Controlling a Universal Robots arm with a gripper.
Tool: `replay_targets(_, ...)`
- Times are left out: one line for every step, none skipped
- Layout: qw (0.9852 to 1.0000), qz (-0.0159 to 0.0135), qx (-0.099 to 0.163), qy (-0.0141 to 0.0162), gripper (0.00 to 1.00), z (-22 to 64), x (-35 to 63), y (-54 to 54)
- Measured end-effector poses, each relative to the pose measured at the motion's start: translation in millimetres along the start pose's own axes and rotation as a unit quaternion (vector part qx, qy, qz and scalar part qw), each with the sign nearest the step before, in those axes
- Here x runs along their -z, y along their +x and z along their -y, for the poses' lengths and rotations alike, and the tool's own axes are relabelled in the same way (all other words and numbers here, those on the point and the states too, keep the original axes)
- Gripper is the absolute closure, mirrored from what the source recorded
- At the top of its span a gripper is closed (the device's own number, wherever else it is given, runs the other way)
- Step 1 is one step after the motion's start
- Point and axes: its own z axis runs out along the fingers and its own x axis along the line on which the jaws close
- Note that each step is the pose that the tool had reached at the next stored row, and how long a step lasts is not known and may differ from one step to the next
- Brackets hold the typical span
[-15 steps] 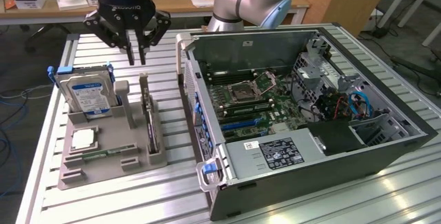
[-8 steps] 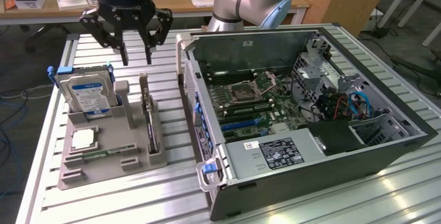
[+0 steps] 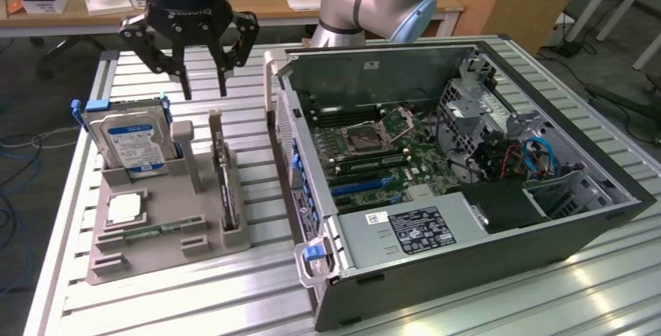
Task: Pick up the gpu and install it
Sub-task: 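Pick up the gpu and move the gpu toward the slot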
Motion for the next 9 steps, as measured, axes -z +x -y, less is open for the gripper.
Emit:
replay_targets(1.0, 0.0, 0.0, 0.0, 0.53, 0.9, 0.0, 0.1)
replay_targets(1.0, 0.0, 0.0, 0.0001, 0.53, 2.0, 0.1, 0.1)
replay_targets(1.0, 0.0, 0.0, 0.0001, 0.53, 3.1, 0.1, 0.1)
replay_targets(1.0, 0.0, 0.0, 0.0002, 0.53, 4.2, 0.1, 0.1)
replay_targets(1.0, 0.0, 0.0, 0.0003, 0.53, 5.2, 0.1, 0.1)
replay_targets(1.0, 0.0, 0.0, 0.0004, 0.53, 6.2, 0.2, 0.1)
replay_targets(1.0, 0.0, 0.0, 0.0006, 0.53, 7.3, 0.2, 0.1)
replay_targets(1.0, 0.0001, 0.0, 0.0007, 0.53, 8.2, 0.2, 0.2)
replay_targets(1.0, 0.0, 0.0, 0.0008, 0.53, 9.1, 0.3, 0.2)
